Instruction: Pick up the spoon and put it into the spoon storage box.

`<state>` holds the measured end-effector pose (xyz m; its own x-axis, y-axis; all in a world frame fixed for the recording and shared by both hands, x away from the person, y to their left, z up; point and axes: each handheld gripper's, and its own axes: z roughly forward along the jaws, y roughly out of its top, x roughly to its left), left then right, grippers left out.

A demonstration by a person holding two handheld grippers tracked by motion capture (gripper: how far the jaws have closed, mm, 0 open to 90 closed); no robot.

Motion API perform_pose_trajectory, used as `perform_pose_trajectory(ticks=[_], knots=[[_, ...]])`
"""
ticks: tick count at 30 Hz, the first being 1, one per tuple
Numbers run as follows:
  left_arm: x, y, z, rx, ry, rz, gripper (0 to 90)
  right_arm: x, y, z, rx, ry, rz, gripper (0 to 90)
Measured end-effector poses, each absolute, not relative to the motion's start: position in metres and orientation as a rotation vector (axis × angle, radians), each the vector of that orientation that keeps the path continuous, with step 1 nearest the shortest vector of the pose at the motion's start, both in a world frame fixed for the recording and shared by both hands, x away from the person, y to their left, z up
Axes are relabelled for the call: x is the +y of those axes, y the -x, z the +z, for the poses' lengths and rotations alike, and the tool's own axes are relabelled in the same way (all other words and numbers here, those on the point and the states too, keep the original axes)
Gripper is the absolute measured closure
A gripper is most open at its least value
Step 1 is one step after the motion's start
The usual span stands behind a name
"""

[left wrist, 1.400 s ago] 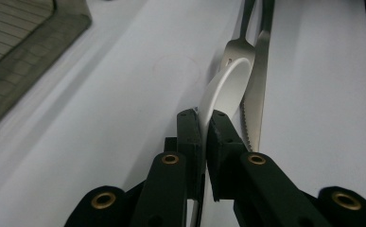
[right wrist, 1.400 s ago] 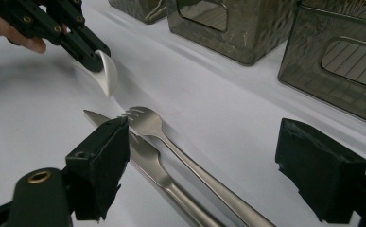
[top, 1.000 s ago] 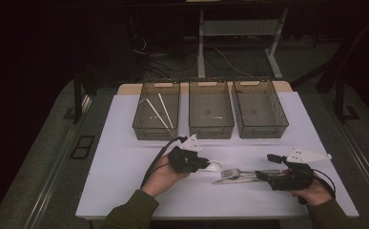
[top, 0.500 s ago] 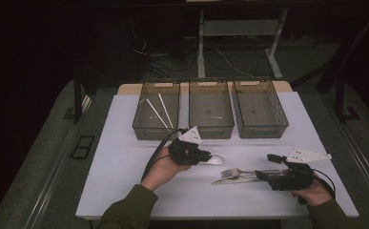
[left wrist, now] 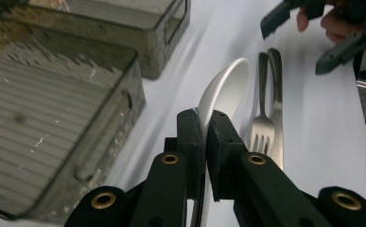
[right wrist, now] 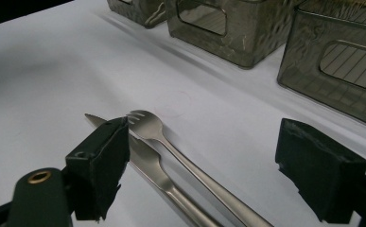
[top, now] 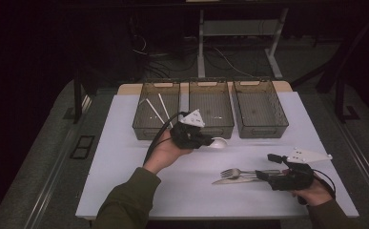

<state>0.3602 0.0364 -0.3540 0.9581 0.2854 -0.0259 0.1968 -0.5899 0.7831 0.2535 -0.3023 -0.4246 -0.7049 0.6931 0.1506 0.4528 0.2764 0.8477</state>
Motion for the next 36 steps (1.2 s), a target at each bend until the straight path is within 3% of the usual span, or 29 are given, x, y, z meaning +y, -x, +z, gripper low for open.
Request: perform_pose_trajectory(ticks=[17, 36], knots=[[0.019, -0.402, -0.317, 0.285, -2.214, 0.229, 83.9, -0.303, -0.253, -0.425, 2.291, -1.051, 1.398, 18.4], [0.009, -0.447, -0.338, 0.359, -2.239, 0.248, 83.9, -0.304, -0.253, -0.424, 2.287, -1.056, 1.408, 18.4]])
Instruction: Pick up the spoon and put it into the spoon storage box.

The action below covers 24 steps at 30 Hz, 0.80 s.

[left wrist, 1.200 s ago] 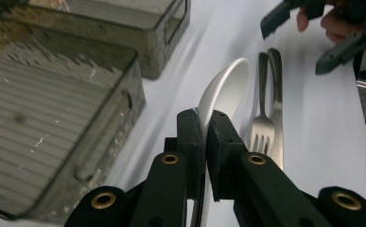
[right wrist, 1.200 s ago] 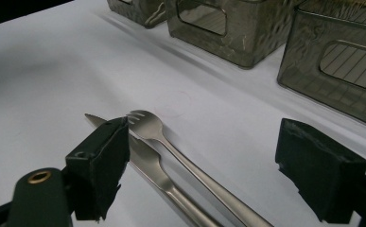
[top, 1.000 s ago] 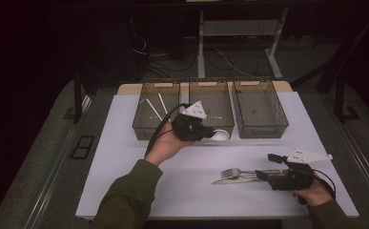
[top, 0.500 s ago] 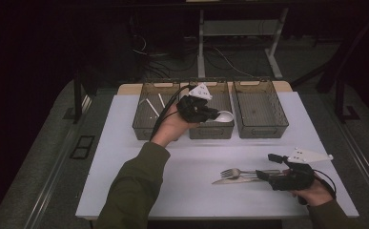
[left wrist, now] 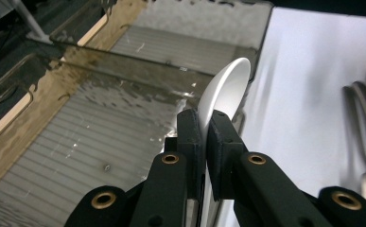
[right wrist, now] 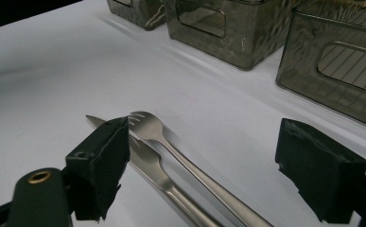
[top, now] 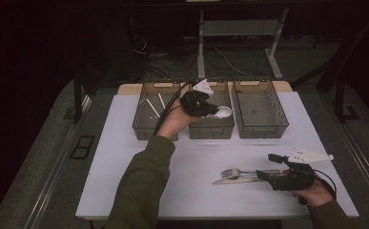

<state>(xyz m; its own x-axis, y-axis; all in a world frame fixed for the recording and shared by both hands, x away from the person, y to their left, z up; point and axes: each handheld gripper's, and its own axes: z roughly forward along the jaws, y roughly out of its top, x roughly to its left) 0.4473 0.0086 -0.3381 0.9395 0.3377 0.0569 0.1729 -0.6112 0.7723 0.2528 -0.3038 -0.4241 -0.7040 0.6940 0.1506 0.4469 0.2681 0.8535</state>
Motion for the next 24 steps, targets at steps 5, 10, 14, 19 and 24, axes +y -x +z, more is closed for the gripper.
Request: perform_pose_trajectory(ticks=[5, 10, 14, 19, 24], knots=[[0.005, -0.453, -0.346, 0.377, -2.251, 0.258, 83.8, -0.304, -0.253, -0.424, 2.289, -1.053, 1.409, 18.4], [0.002, -0.458, -0.355, 0.387, -2.288, 0.262, 83.9, -0.304, -0.253, -0.424, 2.287, -1.05, 1.407, 18.4], [-0.001, -0.46, -0.36, 0.387, -2.313, 0.259, 83.9, -0.304, -0.253, -0.424, 2.289, -1.049, 1.406, 18.4], [-0.006, -0.462, -0.369, 0.386, -2.348, 0.257, 83.9, -0.304, -0.253, -0.424, 2.288, -1.05, 1.405, 18.4], [-0.008, -0.465, -0.375, 0.398, -2.366, 0.248, 83.9, -0.304, -0.253, -0.424, 2.291, -1.046, 1.405, 18.4]])
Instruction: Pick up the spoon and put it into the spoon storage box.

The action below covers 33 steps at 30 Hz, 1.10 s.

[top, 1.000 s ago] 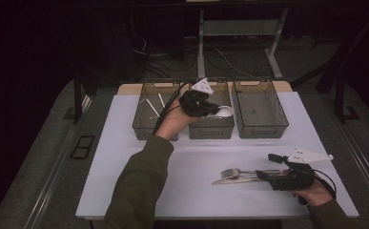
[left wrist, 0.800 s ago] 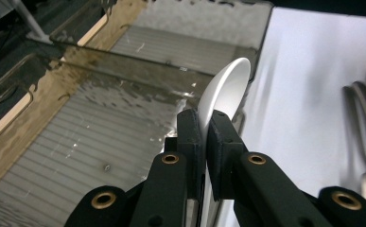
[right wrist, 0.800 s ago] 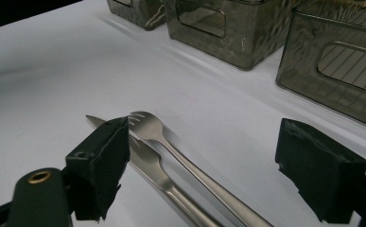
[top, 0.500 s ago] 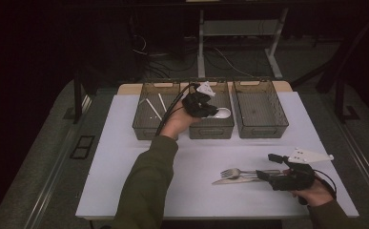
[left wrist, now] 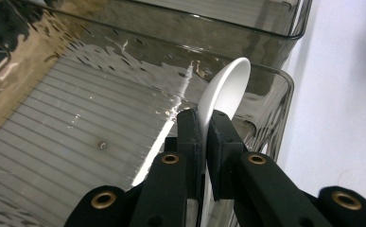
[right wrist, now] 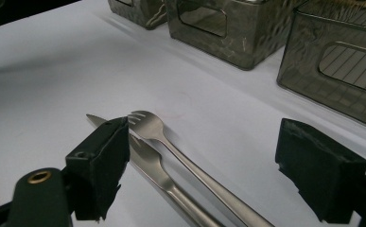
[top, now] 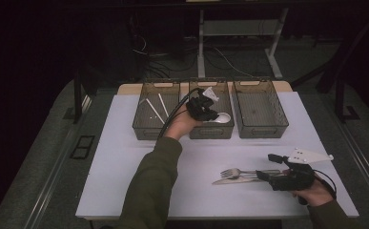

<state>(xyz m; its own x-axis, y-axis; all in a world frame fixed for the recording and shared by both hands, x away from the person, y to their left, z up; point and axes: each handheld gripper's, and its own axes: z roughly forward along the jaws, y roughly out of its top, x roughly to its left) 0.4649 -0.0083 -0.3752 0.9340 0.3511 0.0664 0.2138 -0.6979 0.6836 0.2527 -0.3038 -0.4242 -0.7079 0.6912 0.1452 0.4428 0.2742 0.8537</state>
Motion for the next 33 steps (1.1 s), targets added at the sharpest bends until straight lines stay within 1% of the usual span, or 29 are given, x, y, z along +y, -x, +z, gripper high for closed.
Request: perform_pose_trajectory(ticks=[12, 21, 25, 33], knots=[[-0.015, -0.468, -0.39, 0.459, -2.411, 0.218, 83.8, -0.304, -0.253, -0.424, 2.291, -1.046, 1.405, 18.4], [-0.015, -0.468, -0.392, 0.476, -2.41, 0.188, 82.7, -0.304, -0.253, -0.424, 2.29, -1.044, 1.406, 18.4], [-0.014, -0.468, -0.391, 0.476, -2.397, 0.197, 77.3, -0.304, -0.253, -0.424, 2.291, -1.044, 1.405, 18.4], [-0.01, -0.467, -0.38, 0.479, -2.324, 0.197, 72.8, -0.304, -0.253, -0.424, 2.29, -1.046, 1.407, 18.4]])
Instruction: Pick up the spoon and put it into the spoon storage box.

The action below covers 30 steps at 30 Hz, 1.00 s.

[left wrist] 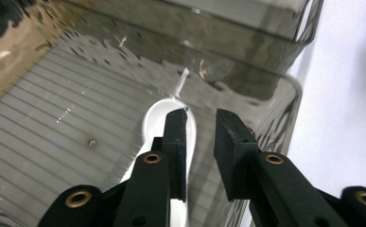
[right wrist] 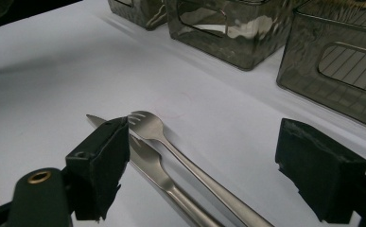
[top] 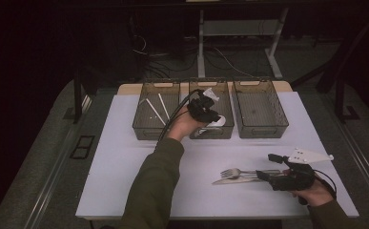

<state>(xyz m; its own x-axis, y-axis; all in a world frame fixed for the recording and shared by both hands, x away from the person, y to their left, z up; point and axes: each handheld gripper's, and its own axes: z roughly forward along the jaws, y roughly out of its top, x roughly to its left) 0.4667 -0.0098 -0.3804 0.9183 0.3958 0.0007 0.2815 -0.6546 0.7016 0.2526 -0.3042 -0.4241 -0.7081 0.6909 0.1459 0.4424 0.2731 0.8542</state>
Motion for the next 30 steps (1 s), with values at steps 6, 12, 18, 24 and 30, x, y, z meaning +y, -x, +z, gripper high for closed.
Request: perform_pose_trajectory(ticks=[6, 12, 18, 24, 30], knots=[[-0.004, -0.463, -0.37, 0.498, -2.254, 0.185, 69.9, -0.304, -0.253, -0.424, 2.29, -1.043, 1.404, 18.4], [0.006, -0.459, -0.356, 0.487, -2.213, 0.167, 62.6, -0.304, -0.252, -0.424, 2.294, -1.054, 1.404, 18.4], [0.016, -0.448, -0.345, 0.5, -2.145, 0.148, 56.7, -0.304, -0.252, -0.424, 2.289, -1.044, 1.407, 18.4], [0.028, -0.434, -0.34, 0.502, -2.111, 0.128, 50.0, -0.304, -0.253, -0.424, 2.287, -1.049, 1.41, 18.4], [0.04, -0.413, -0.336, 0.485, -2.086, 0.122, 42.6, -0.306, -0.253, -0.423, 2.277, -1.055, 1.418, 18.4]])
